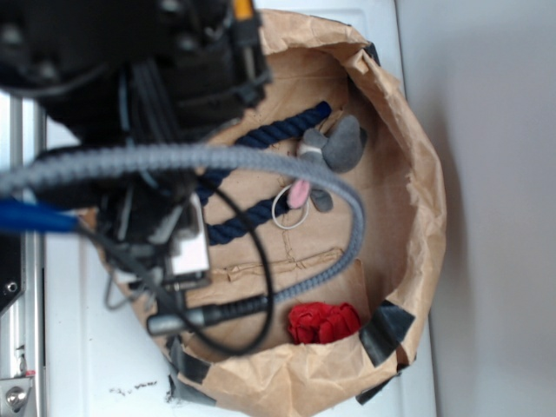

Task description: Grab the blue rope.

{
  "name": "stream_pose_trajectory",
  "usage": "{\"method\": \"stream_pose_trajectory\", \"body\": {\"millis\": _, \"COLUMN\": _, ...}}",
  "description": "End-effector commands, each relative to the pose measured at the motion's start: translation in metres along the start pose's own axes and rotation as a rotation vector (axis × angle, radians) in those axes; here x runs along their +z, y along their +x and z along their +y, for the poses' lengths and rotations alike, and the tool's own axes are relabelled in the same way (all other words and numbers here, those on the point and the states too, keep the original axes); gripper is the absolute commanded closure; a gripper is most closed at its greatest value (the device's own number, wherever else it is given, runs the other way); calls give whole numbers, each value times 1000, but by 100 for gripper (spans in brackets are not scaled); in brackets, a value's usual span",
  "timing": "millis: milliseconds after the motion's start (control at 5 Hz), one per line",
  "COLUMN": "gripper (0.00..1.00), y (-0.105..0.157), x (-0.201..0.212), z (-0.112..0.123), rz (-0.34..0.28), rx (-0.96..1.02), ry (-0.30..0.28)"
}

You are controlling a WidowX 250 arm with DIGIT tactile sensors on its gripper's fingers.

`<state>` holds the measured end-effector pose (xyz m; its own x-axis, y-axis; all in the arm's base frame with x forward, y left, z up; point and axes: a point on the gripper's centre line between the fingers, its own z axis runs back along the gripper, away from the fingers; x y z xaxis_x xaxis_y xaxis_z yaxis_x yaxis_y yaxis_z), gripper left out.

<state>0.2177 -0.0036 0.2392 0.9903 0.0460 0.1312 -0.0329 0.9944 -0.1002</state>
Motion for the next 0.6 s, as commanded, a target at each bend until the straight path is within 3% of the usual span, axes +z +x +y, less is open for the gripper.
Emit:
{"method": "stream_pose_trajectory", "body": {"millis": 0, "gripper": 0, "y": 26, "x": -89, "z": 33, "rz": 39, "rx": 21, "ry": 10}}
{"method": "stream_pose_trajectory", "body": {"millis": 400, "gripper": 0, "y": 22, "x": -159, "z": 52, "rz": 63, "rx": 25, "ry": -14}}
